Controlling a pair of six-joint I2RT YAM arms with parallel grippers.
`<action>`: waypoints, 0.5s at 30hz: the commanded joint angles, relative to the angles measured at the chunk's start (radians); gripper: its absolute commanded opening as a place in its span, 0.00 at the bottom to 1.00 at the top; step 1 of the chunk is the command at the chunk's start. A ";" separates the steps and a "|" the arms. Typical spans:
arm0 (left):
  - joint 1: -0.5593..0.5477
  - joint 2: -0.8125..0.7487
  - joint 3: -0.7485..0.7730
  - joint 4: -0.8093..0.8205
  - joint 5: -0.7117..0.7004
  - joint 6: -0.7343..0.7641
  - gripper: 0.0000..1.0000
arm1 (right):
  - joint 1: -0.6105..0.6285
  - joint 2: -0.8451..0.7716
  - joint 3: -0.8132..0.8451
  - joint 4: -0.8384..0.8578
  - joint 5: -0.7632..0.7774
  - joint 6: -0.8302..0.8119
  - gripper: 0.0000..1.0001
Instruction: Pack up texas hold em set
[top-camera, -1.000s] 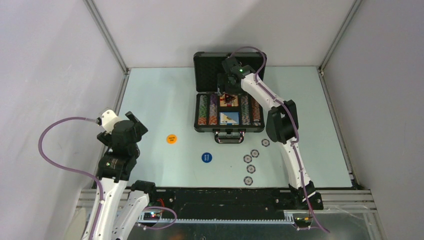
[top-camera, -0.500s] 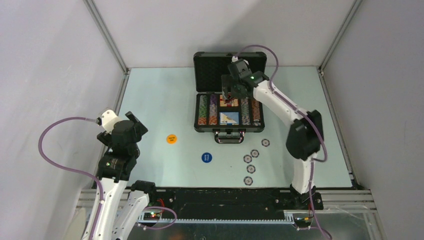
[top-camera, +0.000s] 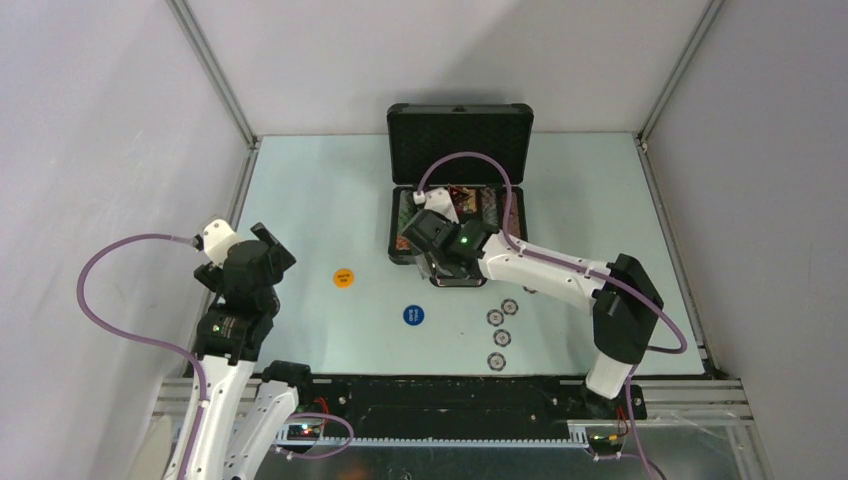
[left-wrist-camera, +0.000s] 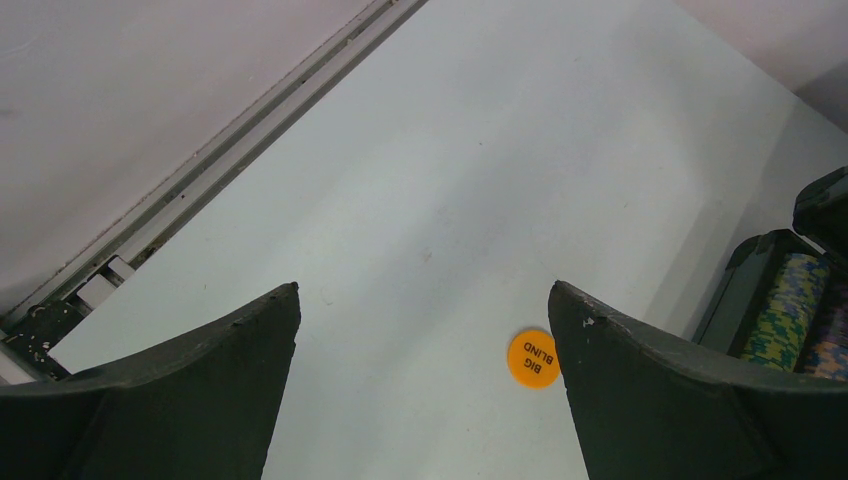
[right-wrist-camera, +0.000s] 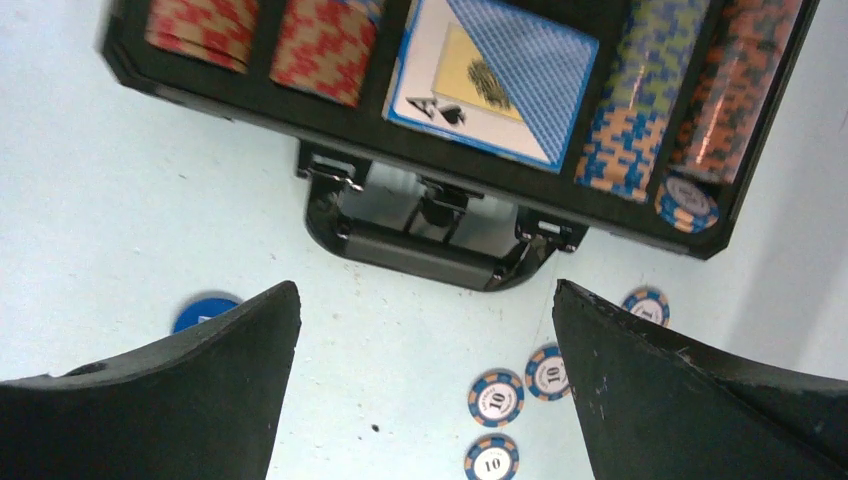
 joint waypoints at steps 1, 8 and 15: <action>-0.002 0.005 0.042 0.007 -0.005 0.016 0.98 | -0.021 -0.078 -0.089 0.045 0.017 0.076 0.99; -0.002 0.005 0.041 0.006 -0.001 0.017 0.98 | 0.078 -0.077 -0.134 0.133 -0.094 0.143 0.99; -0.002 0.010 0.042 0.006 0.006 0.018 0.98 | 0.172 0.025 -0.123 0.178 -0.147 0.238 0.99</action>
